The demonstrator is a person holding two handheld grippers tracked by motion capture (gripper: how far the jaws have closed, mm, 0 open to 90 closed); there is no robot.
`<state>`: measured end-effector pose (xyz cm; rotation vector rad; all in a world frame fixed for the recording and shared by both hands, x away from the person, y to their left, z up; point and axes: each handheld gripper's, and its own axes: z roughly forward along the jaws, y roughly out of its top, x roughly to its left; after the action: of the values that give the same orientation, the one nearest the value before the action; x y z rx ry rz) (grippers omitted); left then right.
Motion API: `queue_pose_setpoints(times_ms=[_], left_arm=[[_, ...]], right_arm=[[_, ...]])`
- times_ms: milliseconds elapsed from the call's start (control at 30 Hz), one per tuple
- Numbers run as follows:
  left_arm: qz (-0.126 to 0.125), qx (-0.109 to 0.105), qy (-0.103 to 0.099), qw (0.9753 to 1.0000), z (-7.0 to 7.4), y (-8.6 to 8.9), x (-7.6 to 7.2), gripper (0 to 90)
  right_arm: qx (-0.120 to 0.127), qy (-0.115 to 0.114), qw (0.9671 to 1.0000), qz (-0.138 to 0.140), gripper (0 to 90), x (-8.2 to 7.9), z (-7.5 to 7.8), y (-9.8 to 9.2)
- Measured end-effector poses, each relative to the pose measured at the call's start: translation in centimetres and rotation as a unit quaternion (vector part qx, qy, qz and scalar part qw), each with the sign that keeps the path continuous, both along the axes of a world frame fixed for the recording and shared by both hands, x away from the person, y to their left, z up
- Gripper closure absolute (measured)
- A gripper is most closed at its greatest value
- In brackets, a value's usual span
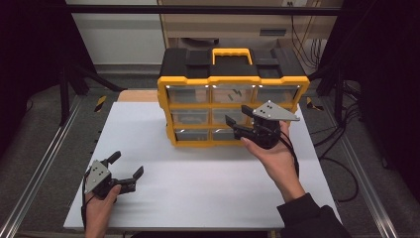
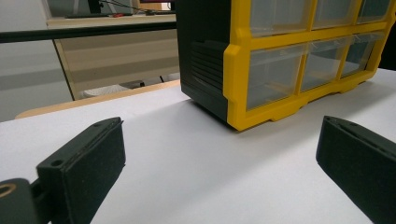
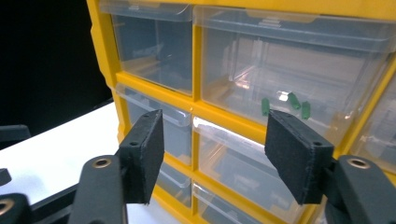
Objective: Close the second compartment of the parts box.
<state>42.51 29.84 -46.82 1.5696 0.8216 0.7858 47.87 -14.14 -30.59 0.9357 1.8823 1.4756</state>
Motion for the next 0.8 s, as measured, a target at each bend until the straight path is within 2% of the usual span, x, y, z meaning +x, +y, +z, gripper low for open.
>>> queue_pose_setpoints(times_ms=[367,633,800], left_arm=[[0.000,0.000,0.000,1.0000,-0.01,0.04,0.01,1.1],[-0.001,0.000,0.000,1.0000,0.00,0.03,0.00,1.1],[-0.001,0.000,0.000,1.0000,0.00,0.02,0.00,1.1]], right_arm=[[-0.003,-0.001,1.0000,-0.005,19.6,-0.34,-0.45,-0.08],[-0.004,-0.005,1.0000,-0.002,13.9,-0.72,-0.41,-0.27],[-0.013,-0.006,0.9999,-0.001,10.3,-0.83,-0.51,-0.42]])
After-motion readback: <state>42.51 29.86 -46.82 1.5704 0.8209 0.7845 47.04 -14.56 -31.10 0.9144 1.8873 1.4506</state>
